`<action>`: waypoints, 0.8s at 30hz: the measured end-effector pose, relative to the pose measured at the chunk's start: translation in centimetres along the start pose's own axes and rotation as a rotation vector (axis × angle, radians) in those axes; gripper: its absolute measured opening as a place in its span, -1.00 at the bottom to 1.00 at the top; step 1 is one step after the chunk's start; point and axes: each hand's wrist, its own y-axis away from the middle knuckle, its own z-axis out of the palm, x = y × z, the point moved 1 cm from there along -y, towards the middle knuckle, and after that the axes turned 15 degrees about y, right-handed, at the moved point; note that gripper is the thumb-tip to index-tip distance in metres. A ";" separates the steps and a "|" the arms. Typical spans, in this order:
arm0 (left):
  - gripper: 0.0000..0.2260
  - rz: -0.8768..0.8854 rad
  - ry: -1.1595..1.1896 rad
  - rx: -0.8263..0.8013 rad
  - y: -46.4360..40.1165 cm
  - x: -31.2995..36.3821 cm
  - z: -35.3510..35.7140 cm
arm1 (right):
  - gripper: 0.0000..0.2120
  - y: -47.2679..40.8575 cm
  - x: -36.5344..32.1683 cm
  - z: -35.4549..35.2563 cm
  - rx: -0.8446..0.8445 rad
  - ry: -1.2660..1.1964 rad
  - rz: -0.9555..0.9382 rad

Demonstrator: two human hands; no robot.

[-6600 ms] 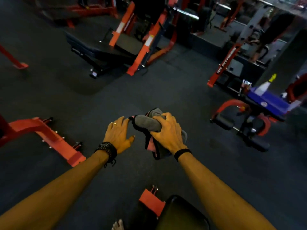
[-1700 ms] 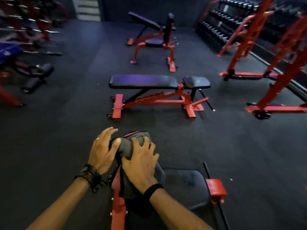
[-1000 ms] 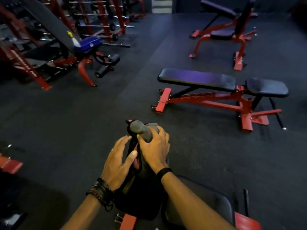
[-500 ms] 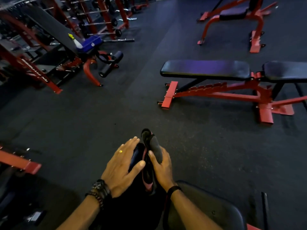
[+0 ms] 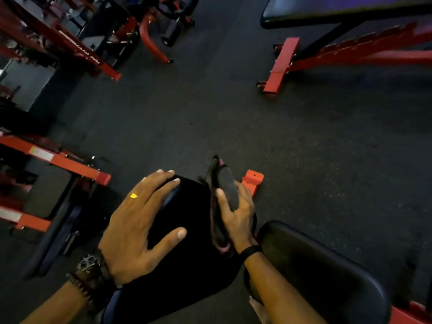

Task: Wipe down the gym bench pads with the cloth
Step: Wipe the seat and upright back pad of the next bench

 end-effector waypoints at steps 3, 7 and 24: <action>-0.34 -0.004 -0.031 -0.005 -0.1 0.2 0.1 | -0.59 -0.3 -3.7 0.2 0.020 0.026 -0.178; -0.32 0.008 -0.093 -0.017 -0.2 0.8 0.1 | -0.57 0.5 2.4 0.2 -0.012 -0.005 0.010; -0.29 0.019 -0.153 -0.031 -0.1 0.8 0.3 | -0.29 -2.1 10.2 1.4 -0.184 0.079 0.543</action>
